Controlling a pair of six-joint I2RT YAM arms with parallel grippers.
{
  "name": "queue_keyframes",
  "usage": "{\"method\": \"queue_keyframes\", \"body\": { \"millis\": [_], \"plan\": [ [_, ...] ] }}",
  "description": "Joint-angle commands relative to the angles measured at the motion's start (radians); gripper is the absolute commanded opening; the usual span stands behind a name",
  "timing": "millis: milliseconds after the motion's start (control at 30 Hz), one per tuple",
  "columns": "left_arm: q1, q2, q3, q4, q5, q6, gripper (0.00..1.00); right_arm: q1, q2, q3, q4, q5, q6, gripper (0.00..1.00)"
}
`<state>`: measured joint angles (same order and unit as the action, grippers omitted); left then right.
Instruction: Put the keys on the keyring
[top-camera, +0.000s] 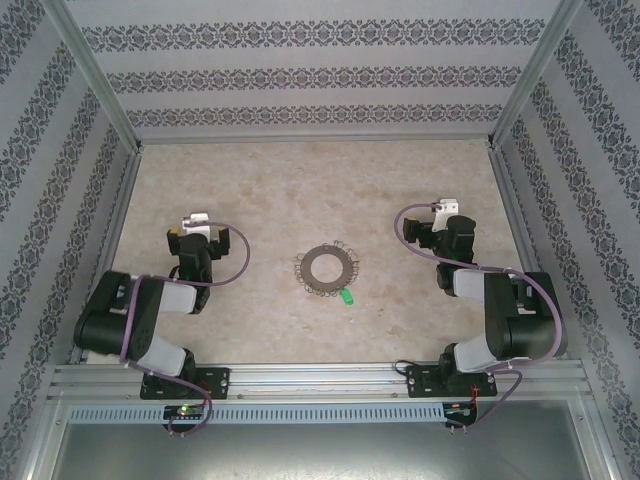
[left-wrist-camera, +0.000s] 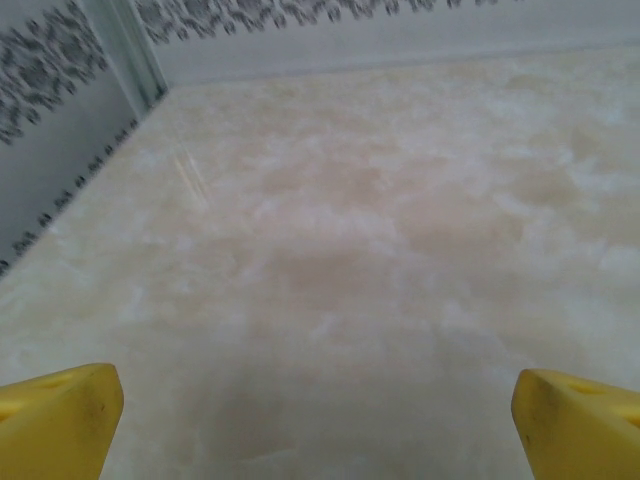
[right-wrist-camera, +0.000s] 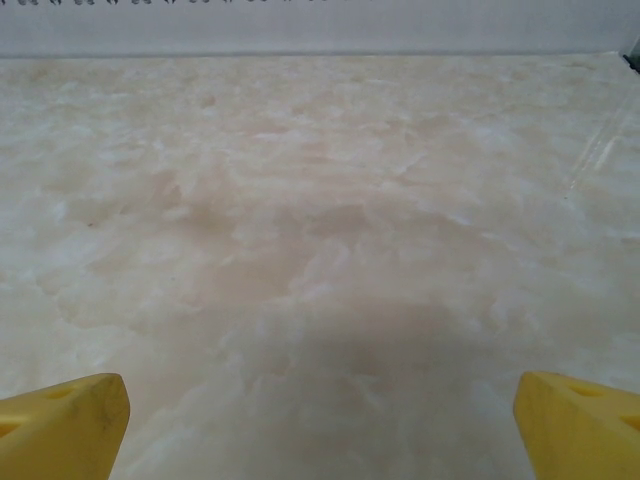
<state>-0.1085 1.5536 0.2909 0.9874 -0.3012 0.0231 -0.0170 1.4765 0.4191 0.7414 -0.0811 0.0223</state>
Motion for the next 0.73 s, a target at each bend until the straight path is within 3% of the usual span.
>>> {"method": "queue_keyframes", "body": {
  "millis": [0, 67, 200, 700],
  "plan": [
    [0.017, 0.066, -0.016, 0.230, 0.071, 0.017, 1.00, 0.005, 0.009, 0.014, 0.041, 0.029, 0.011, 0.98],
    [0.025, 0.025, 0.030, 0.066, 0.073, -0.007, 1.00, 0.006, 0.009, 0.015, 0.042, 0.035, 0.011, 0.98],
    [0.036, 0.034, 0.060, 0.020, 0.077, -0.017, 1.00, 0.009, 0.007, 0.009, 0.046, 0.041, 0.010, 0.98],
    [0.043, 0.041, 0.066, 0.023, 0.086, -0.017, 1.00, 0.012, 0.006, 0.009, 0.049, 0.048, 0.006, 0.98]
  ]
}}
